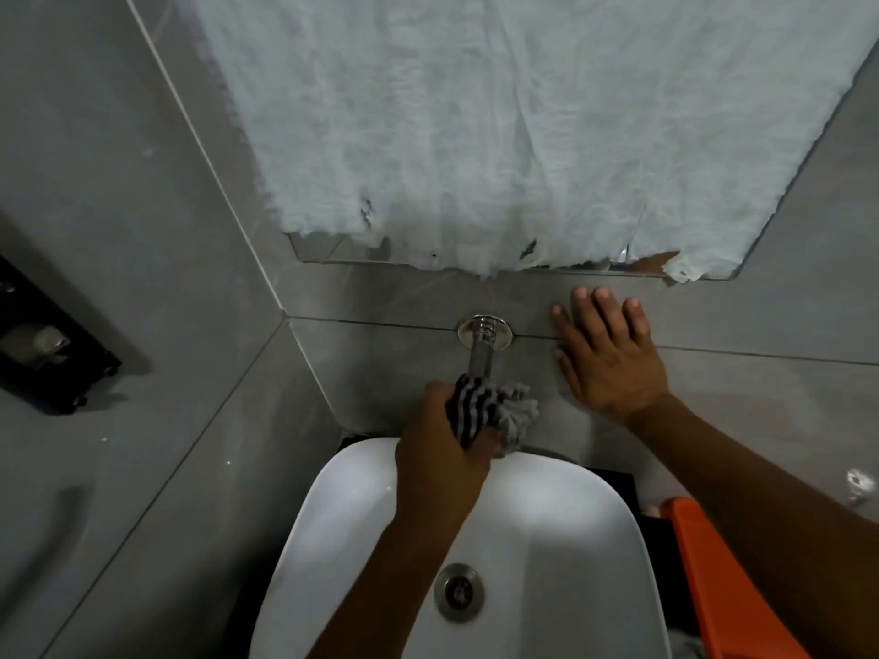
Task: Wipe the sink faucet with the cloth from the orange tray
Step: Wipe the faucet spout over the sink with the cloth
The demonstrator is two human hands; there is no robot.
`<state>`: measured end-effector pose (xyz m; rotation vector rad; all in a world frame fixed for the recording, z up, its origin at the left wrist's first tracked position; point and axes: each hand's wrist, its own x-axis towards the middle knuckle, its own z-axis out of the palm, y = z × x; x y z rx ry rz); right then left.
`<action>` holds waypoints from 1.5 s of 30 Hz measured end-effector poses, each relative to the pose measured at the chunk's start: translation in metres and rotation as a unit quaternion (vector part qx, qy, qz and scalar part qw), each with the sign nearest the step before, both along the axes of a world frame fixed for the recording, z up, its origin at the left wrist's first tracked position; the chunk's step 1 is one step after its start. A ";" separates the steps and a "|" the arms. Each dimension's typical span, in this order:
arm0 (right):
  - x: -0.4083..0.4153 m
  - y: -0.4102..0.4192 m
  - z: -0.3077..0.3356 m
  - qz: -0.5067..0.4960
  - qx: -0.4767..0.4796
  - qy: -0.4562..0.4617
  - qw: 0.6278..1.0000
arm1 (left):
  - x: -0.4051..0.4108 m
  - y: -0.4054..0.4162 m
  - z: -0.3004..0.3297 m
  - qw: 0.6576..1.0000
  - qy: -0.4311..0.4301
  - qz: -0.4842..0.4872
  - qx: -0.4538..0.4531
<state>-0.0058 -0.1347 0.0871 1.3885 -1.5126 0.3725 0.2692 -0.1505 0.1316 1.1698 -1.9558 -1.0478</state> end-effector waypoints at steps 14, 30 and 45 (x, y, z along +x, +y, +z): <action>-0.003 -0.001 -0.004 -0.009 0.004 0.008 1.000 | 0.030 0.034 -0.064 0.603 0.523 -0.004 0.602; -0.002 0.001 -0.003 0.005 0.006 0.007 1.000 | -0.022 0.022 0.016 1.000 -0.014 0.028 0.001; -0.005 0.000 -0.004 -0.005 0.026 0.008 1.000 | -0.037 -0.061 0.028 0.963 0.041 -0.076 0.254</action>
